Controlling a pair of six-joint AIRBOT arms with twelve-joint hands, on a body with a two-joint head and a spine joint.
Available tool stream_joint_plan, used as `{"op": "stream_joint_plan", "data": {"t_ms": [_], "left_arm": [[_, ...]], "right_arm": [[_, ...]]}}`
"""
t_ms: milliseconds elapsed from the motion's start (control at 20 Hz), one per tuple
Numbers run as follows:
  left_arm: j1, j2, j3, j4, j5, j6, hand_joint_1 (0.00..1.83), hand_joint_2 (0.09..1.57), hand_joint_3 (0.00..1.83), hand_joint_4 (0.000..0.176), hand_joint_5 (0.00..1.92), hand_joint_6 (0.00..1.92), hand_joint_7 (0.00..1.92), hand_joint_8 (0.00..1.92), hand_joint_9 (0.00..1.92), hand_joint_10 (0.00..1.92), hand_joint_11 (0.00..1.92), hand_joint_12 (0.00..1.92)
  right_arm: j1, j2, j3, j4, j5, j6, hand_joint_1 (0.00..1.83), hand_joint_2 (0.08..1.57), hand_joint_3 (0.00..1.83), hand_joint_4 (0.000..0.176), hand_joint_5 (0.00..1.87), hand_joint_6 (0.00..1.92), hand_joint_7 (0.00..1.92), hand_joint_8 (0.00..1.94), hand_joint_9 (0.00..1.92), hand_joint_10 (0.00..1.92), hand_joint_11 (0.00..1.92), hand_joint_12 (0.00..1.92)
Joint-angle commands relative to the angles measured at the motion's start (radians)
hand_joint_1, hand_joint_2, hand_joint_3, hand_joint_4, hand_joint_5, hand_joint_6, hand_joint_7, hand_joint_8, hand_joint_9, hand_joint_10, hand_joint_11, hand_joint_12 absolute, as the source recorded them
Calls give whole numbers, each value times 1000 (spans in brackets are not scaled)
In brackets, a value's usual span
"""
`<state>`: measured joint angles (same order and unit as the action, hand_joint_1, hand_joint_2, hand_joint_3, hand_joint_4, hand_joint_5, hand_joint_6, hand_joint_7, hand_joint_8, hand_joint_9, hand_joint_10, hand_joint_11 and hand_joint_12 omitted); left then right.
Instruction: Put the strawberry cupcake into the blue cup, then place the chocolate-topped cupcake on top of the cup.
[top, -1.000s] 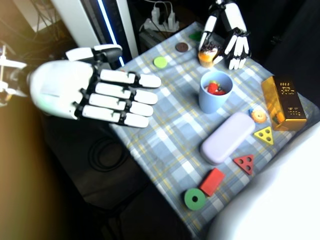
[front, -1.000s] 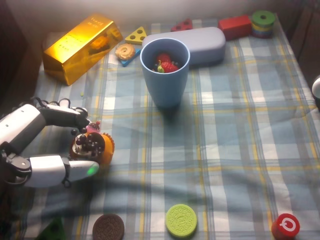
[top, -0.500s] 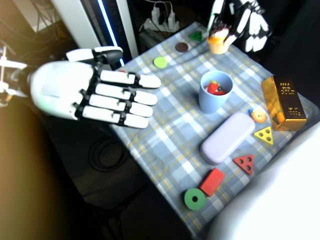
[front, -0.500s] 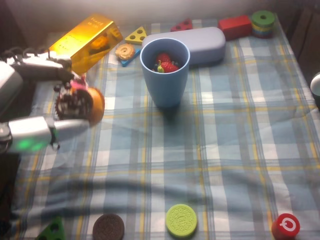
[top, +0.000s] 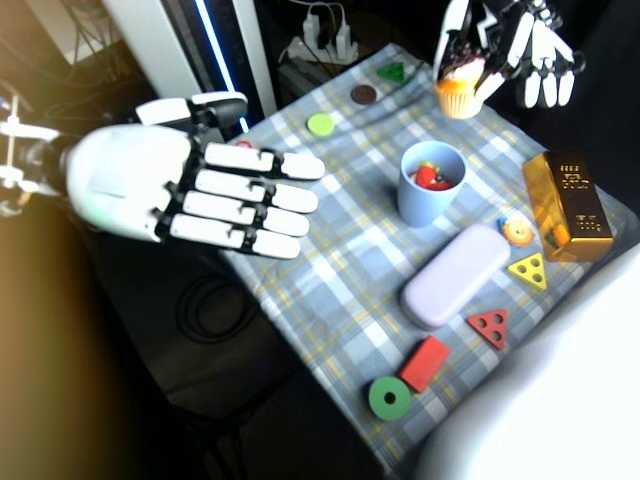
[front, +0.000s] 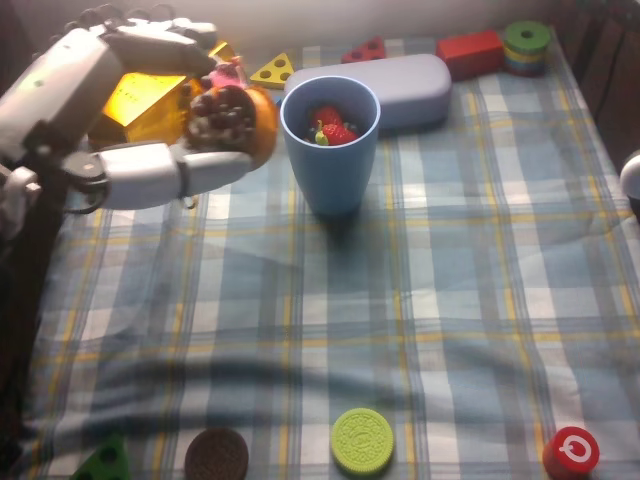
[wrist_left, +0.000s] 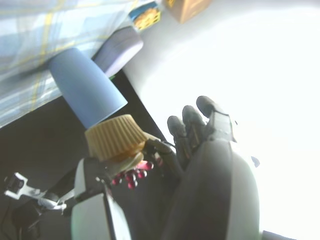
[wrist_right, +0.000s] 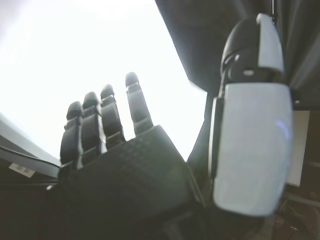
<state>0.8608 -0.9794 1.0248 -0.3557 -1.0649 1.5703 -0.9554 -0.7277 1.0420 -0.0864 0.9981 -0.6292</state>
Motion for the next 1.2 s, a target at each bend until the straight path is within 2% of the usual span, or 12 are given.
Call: {"op": "stream_joint_plan", "data": {"t_ms": [0,100,200,400,550,600,700,800,900,1000,1100,1150], "left_arm": [[-24,-12,10,30,-94,-7,1051,1098,1,120,1006,934,550,3,397,5,0,731],[-57,-41,37,39,-89,-7,1051,1084,0,148,1034,888,573,3,425,5,0,800],[-77,-55,53,43,-82,-7,1093,1092,1,18,1025,907,557,1,394,6,0,759],[-111,-86,88,55,-68,-7,1005,1132,2,166,932,1052,539,0,368,3,0,556],[-132,-106,107,58,-56,-14,991,1143,1,176,909,1088,547,2,383,8,38,546],[-137,-116,114,62,-53,-19,1034,1124,0,110,957,1017,566,2,411,5,93,530],[-145,-139,129,66,-47,-20,1040,1114,0,110,974,989,555,0,407,1,113,492],[-154,-161,146,69,-33,-20,1071,1113,0,32,980,979,553,1,419,3,165,474],[-156,-171,157,68,-33,-28,1041,1140,5,53,919,1075,537,2,415,1,172,466],[-156,-174,161,69,-33,-46,944,1119,0,0,805,143,482,0,369,4,129,467],[-156,-175,161,73,-28,-46,974,1170,0,149,860,1115,504,0,382,1,129,471],[-156,-175,161,76,-24,-46,944,1191,3,171,808,1228,491,6,381,0,124,471]], "right_arm": [[2,3,5,36,120,8,0,870,0,51,0,0,0,0,0,0,0,0],[0,1,6,36,120,8,0,863,0,71,0,0,0,0,0,0,0,0],[0,-1,8,36,120,8,0,864,0,70,0,0,0,0,0,0,0,0],[0,-2,8,36,120,8,0,875,2,67,0,0,0,0,0,0,0,0],[0,-4,9,36,124,8,0,892,8,91,0,0,0,0,0,0,0,0],[-1,-4,10,36,124,8,0,874,0,74,0,0,0,0,0,0,0,0],[-1,-7,12,36,124,10,0,885,3,52,0,0,0,0,0,0,0,0],[-1,-7,12,35,125,10,0,873,0,77,0,0,0,0,0,0,0,0],[-1,-6,12,33,126,16,0,863,0,84,0,0,0,0,0,0,0,0],[-2,-6,12,33,128,17,0,874,0,71,0,0,0,0,0,0,0,0],[-3,-5,12,33,129,19,0,865,0,84,0,0,0,0,0,0,0,0],[-4,-5,12,33,129,19,0,857,0,89,0,0,0,0,0,0,1,1]]}}
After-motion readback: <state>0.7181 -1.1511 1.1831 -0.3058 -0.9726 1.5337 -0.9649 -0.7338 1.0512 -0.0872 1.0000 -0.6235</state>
